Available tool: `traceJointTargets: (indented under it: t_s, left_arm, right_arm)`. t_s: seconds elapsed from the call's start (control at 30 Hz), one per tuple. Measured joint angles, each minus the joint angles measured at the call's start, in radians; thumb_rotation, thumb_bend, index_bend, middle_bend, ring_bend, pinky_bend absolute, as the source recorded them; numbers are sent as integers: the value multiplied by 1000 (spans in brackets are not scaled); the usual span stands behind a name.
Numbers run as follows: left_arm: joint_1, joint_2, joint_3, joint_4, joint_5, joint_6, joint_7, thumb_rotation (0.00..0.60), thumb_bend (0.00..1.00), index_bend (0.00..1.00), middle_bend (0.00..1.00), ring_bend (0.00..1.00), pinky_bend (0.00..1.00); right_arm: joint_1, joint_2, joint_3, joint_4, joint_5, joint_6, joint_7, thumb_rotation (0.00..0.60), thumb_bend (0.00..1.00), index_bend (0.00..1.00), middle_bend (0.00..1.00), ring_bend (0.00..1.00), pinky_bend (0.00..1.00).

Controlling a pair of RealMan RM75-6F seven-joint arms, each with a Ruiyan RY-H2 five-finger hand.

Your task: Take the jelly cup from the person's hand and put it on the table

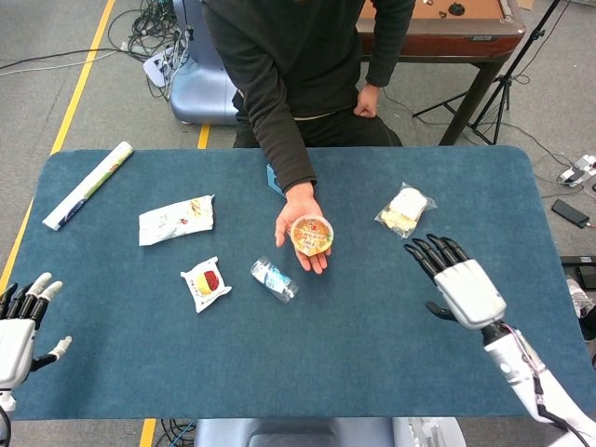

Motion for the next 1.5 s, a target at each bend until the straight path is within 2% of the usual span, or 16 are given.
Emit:
traceJointTargets:
  t_s: [0.3,0.67,0.93,1.17,1.33,1.43,1.5]
  left_arm:
    - [11,5,3,-4,10,17,-3,600,210,144,75,90,17]
    - [20,13,5,-16,11,22,3,600,210,144,75,90,18]
    - [27,18,5,-15,3,24,-1,600,210,144,75,89,17]
    - [37,22,4,-7,-2,32,-15,600,210,144,75,89,18]
    - [40,24,4,-2,1,35,-22,600,210,144,75,89,17]
    - [42,24,5,1,3,38,-26,600,210,143,75,89,18]
    - [44,24,5,3,2,39,-28,600,211,144,75,89,18]
  right_arm:
    - [222,-71,95,10,163,-227,-39,600,143,0,77,5,135]
    - [453,-232,155,170,390,-393,-112,600,143,0,77,4,135]
    - [578,-323,159,286,497,-454,-148,600,143,0,77,2,135]
    - [658,-372,141,359,582,-487,-164,600,143,1,77,1,135]
    - [687,-385,122,379,620,-496,-166,600,146,66,104,3,137]
    - [703,-397,114,395,638,-496,-160,600,238,135,148,44,193]
    - [707,-403,110,404,638,-487,-154,600,317,200,187,91,270]
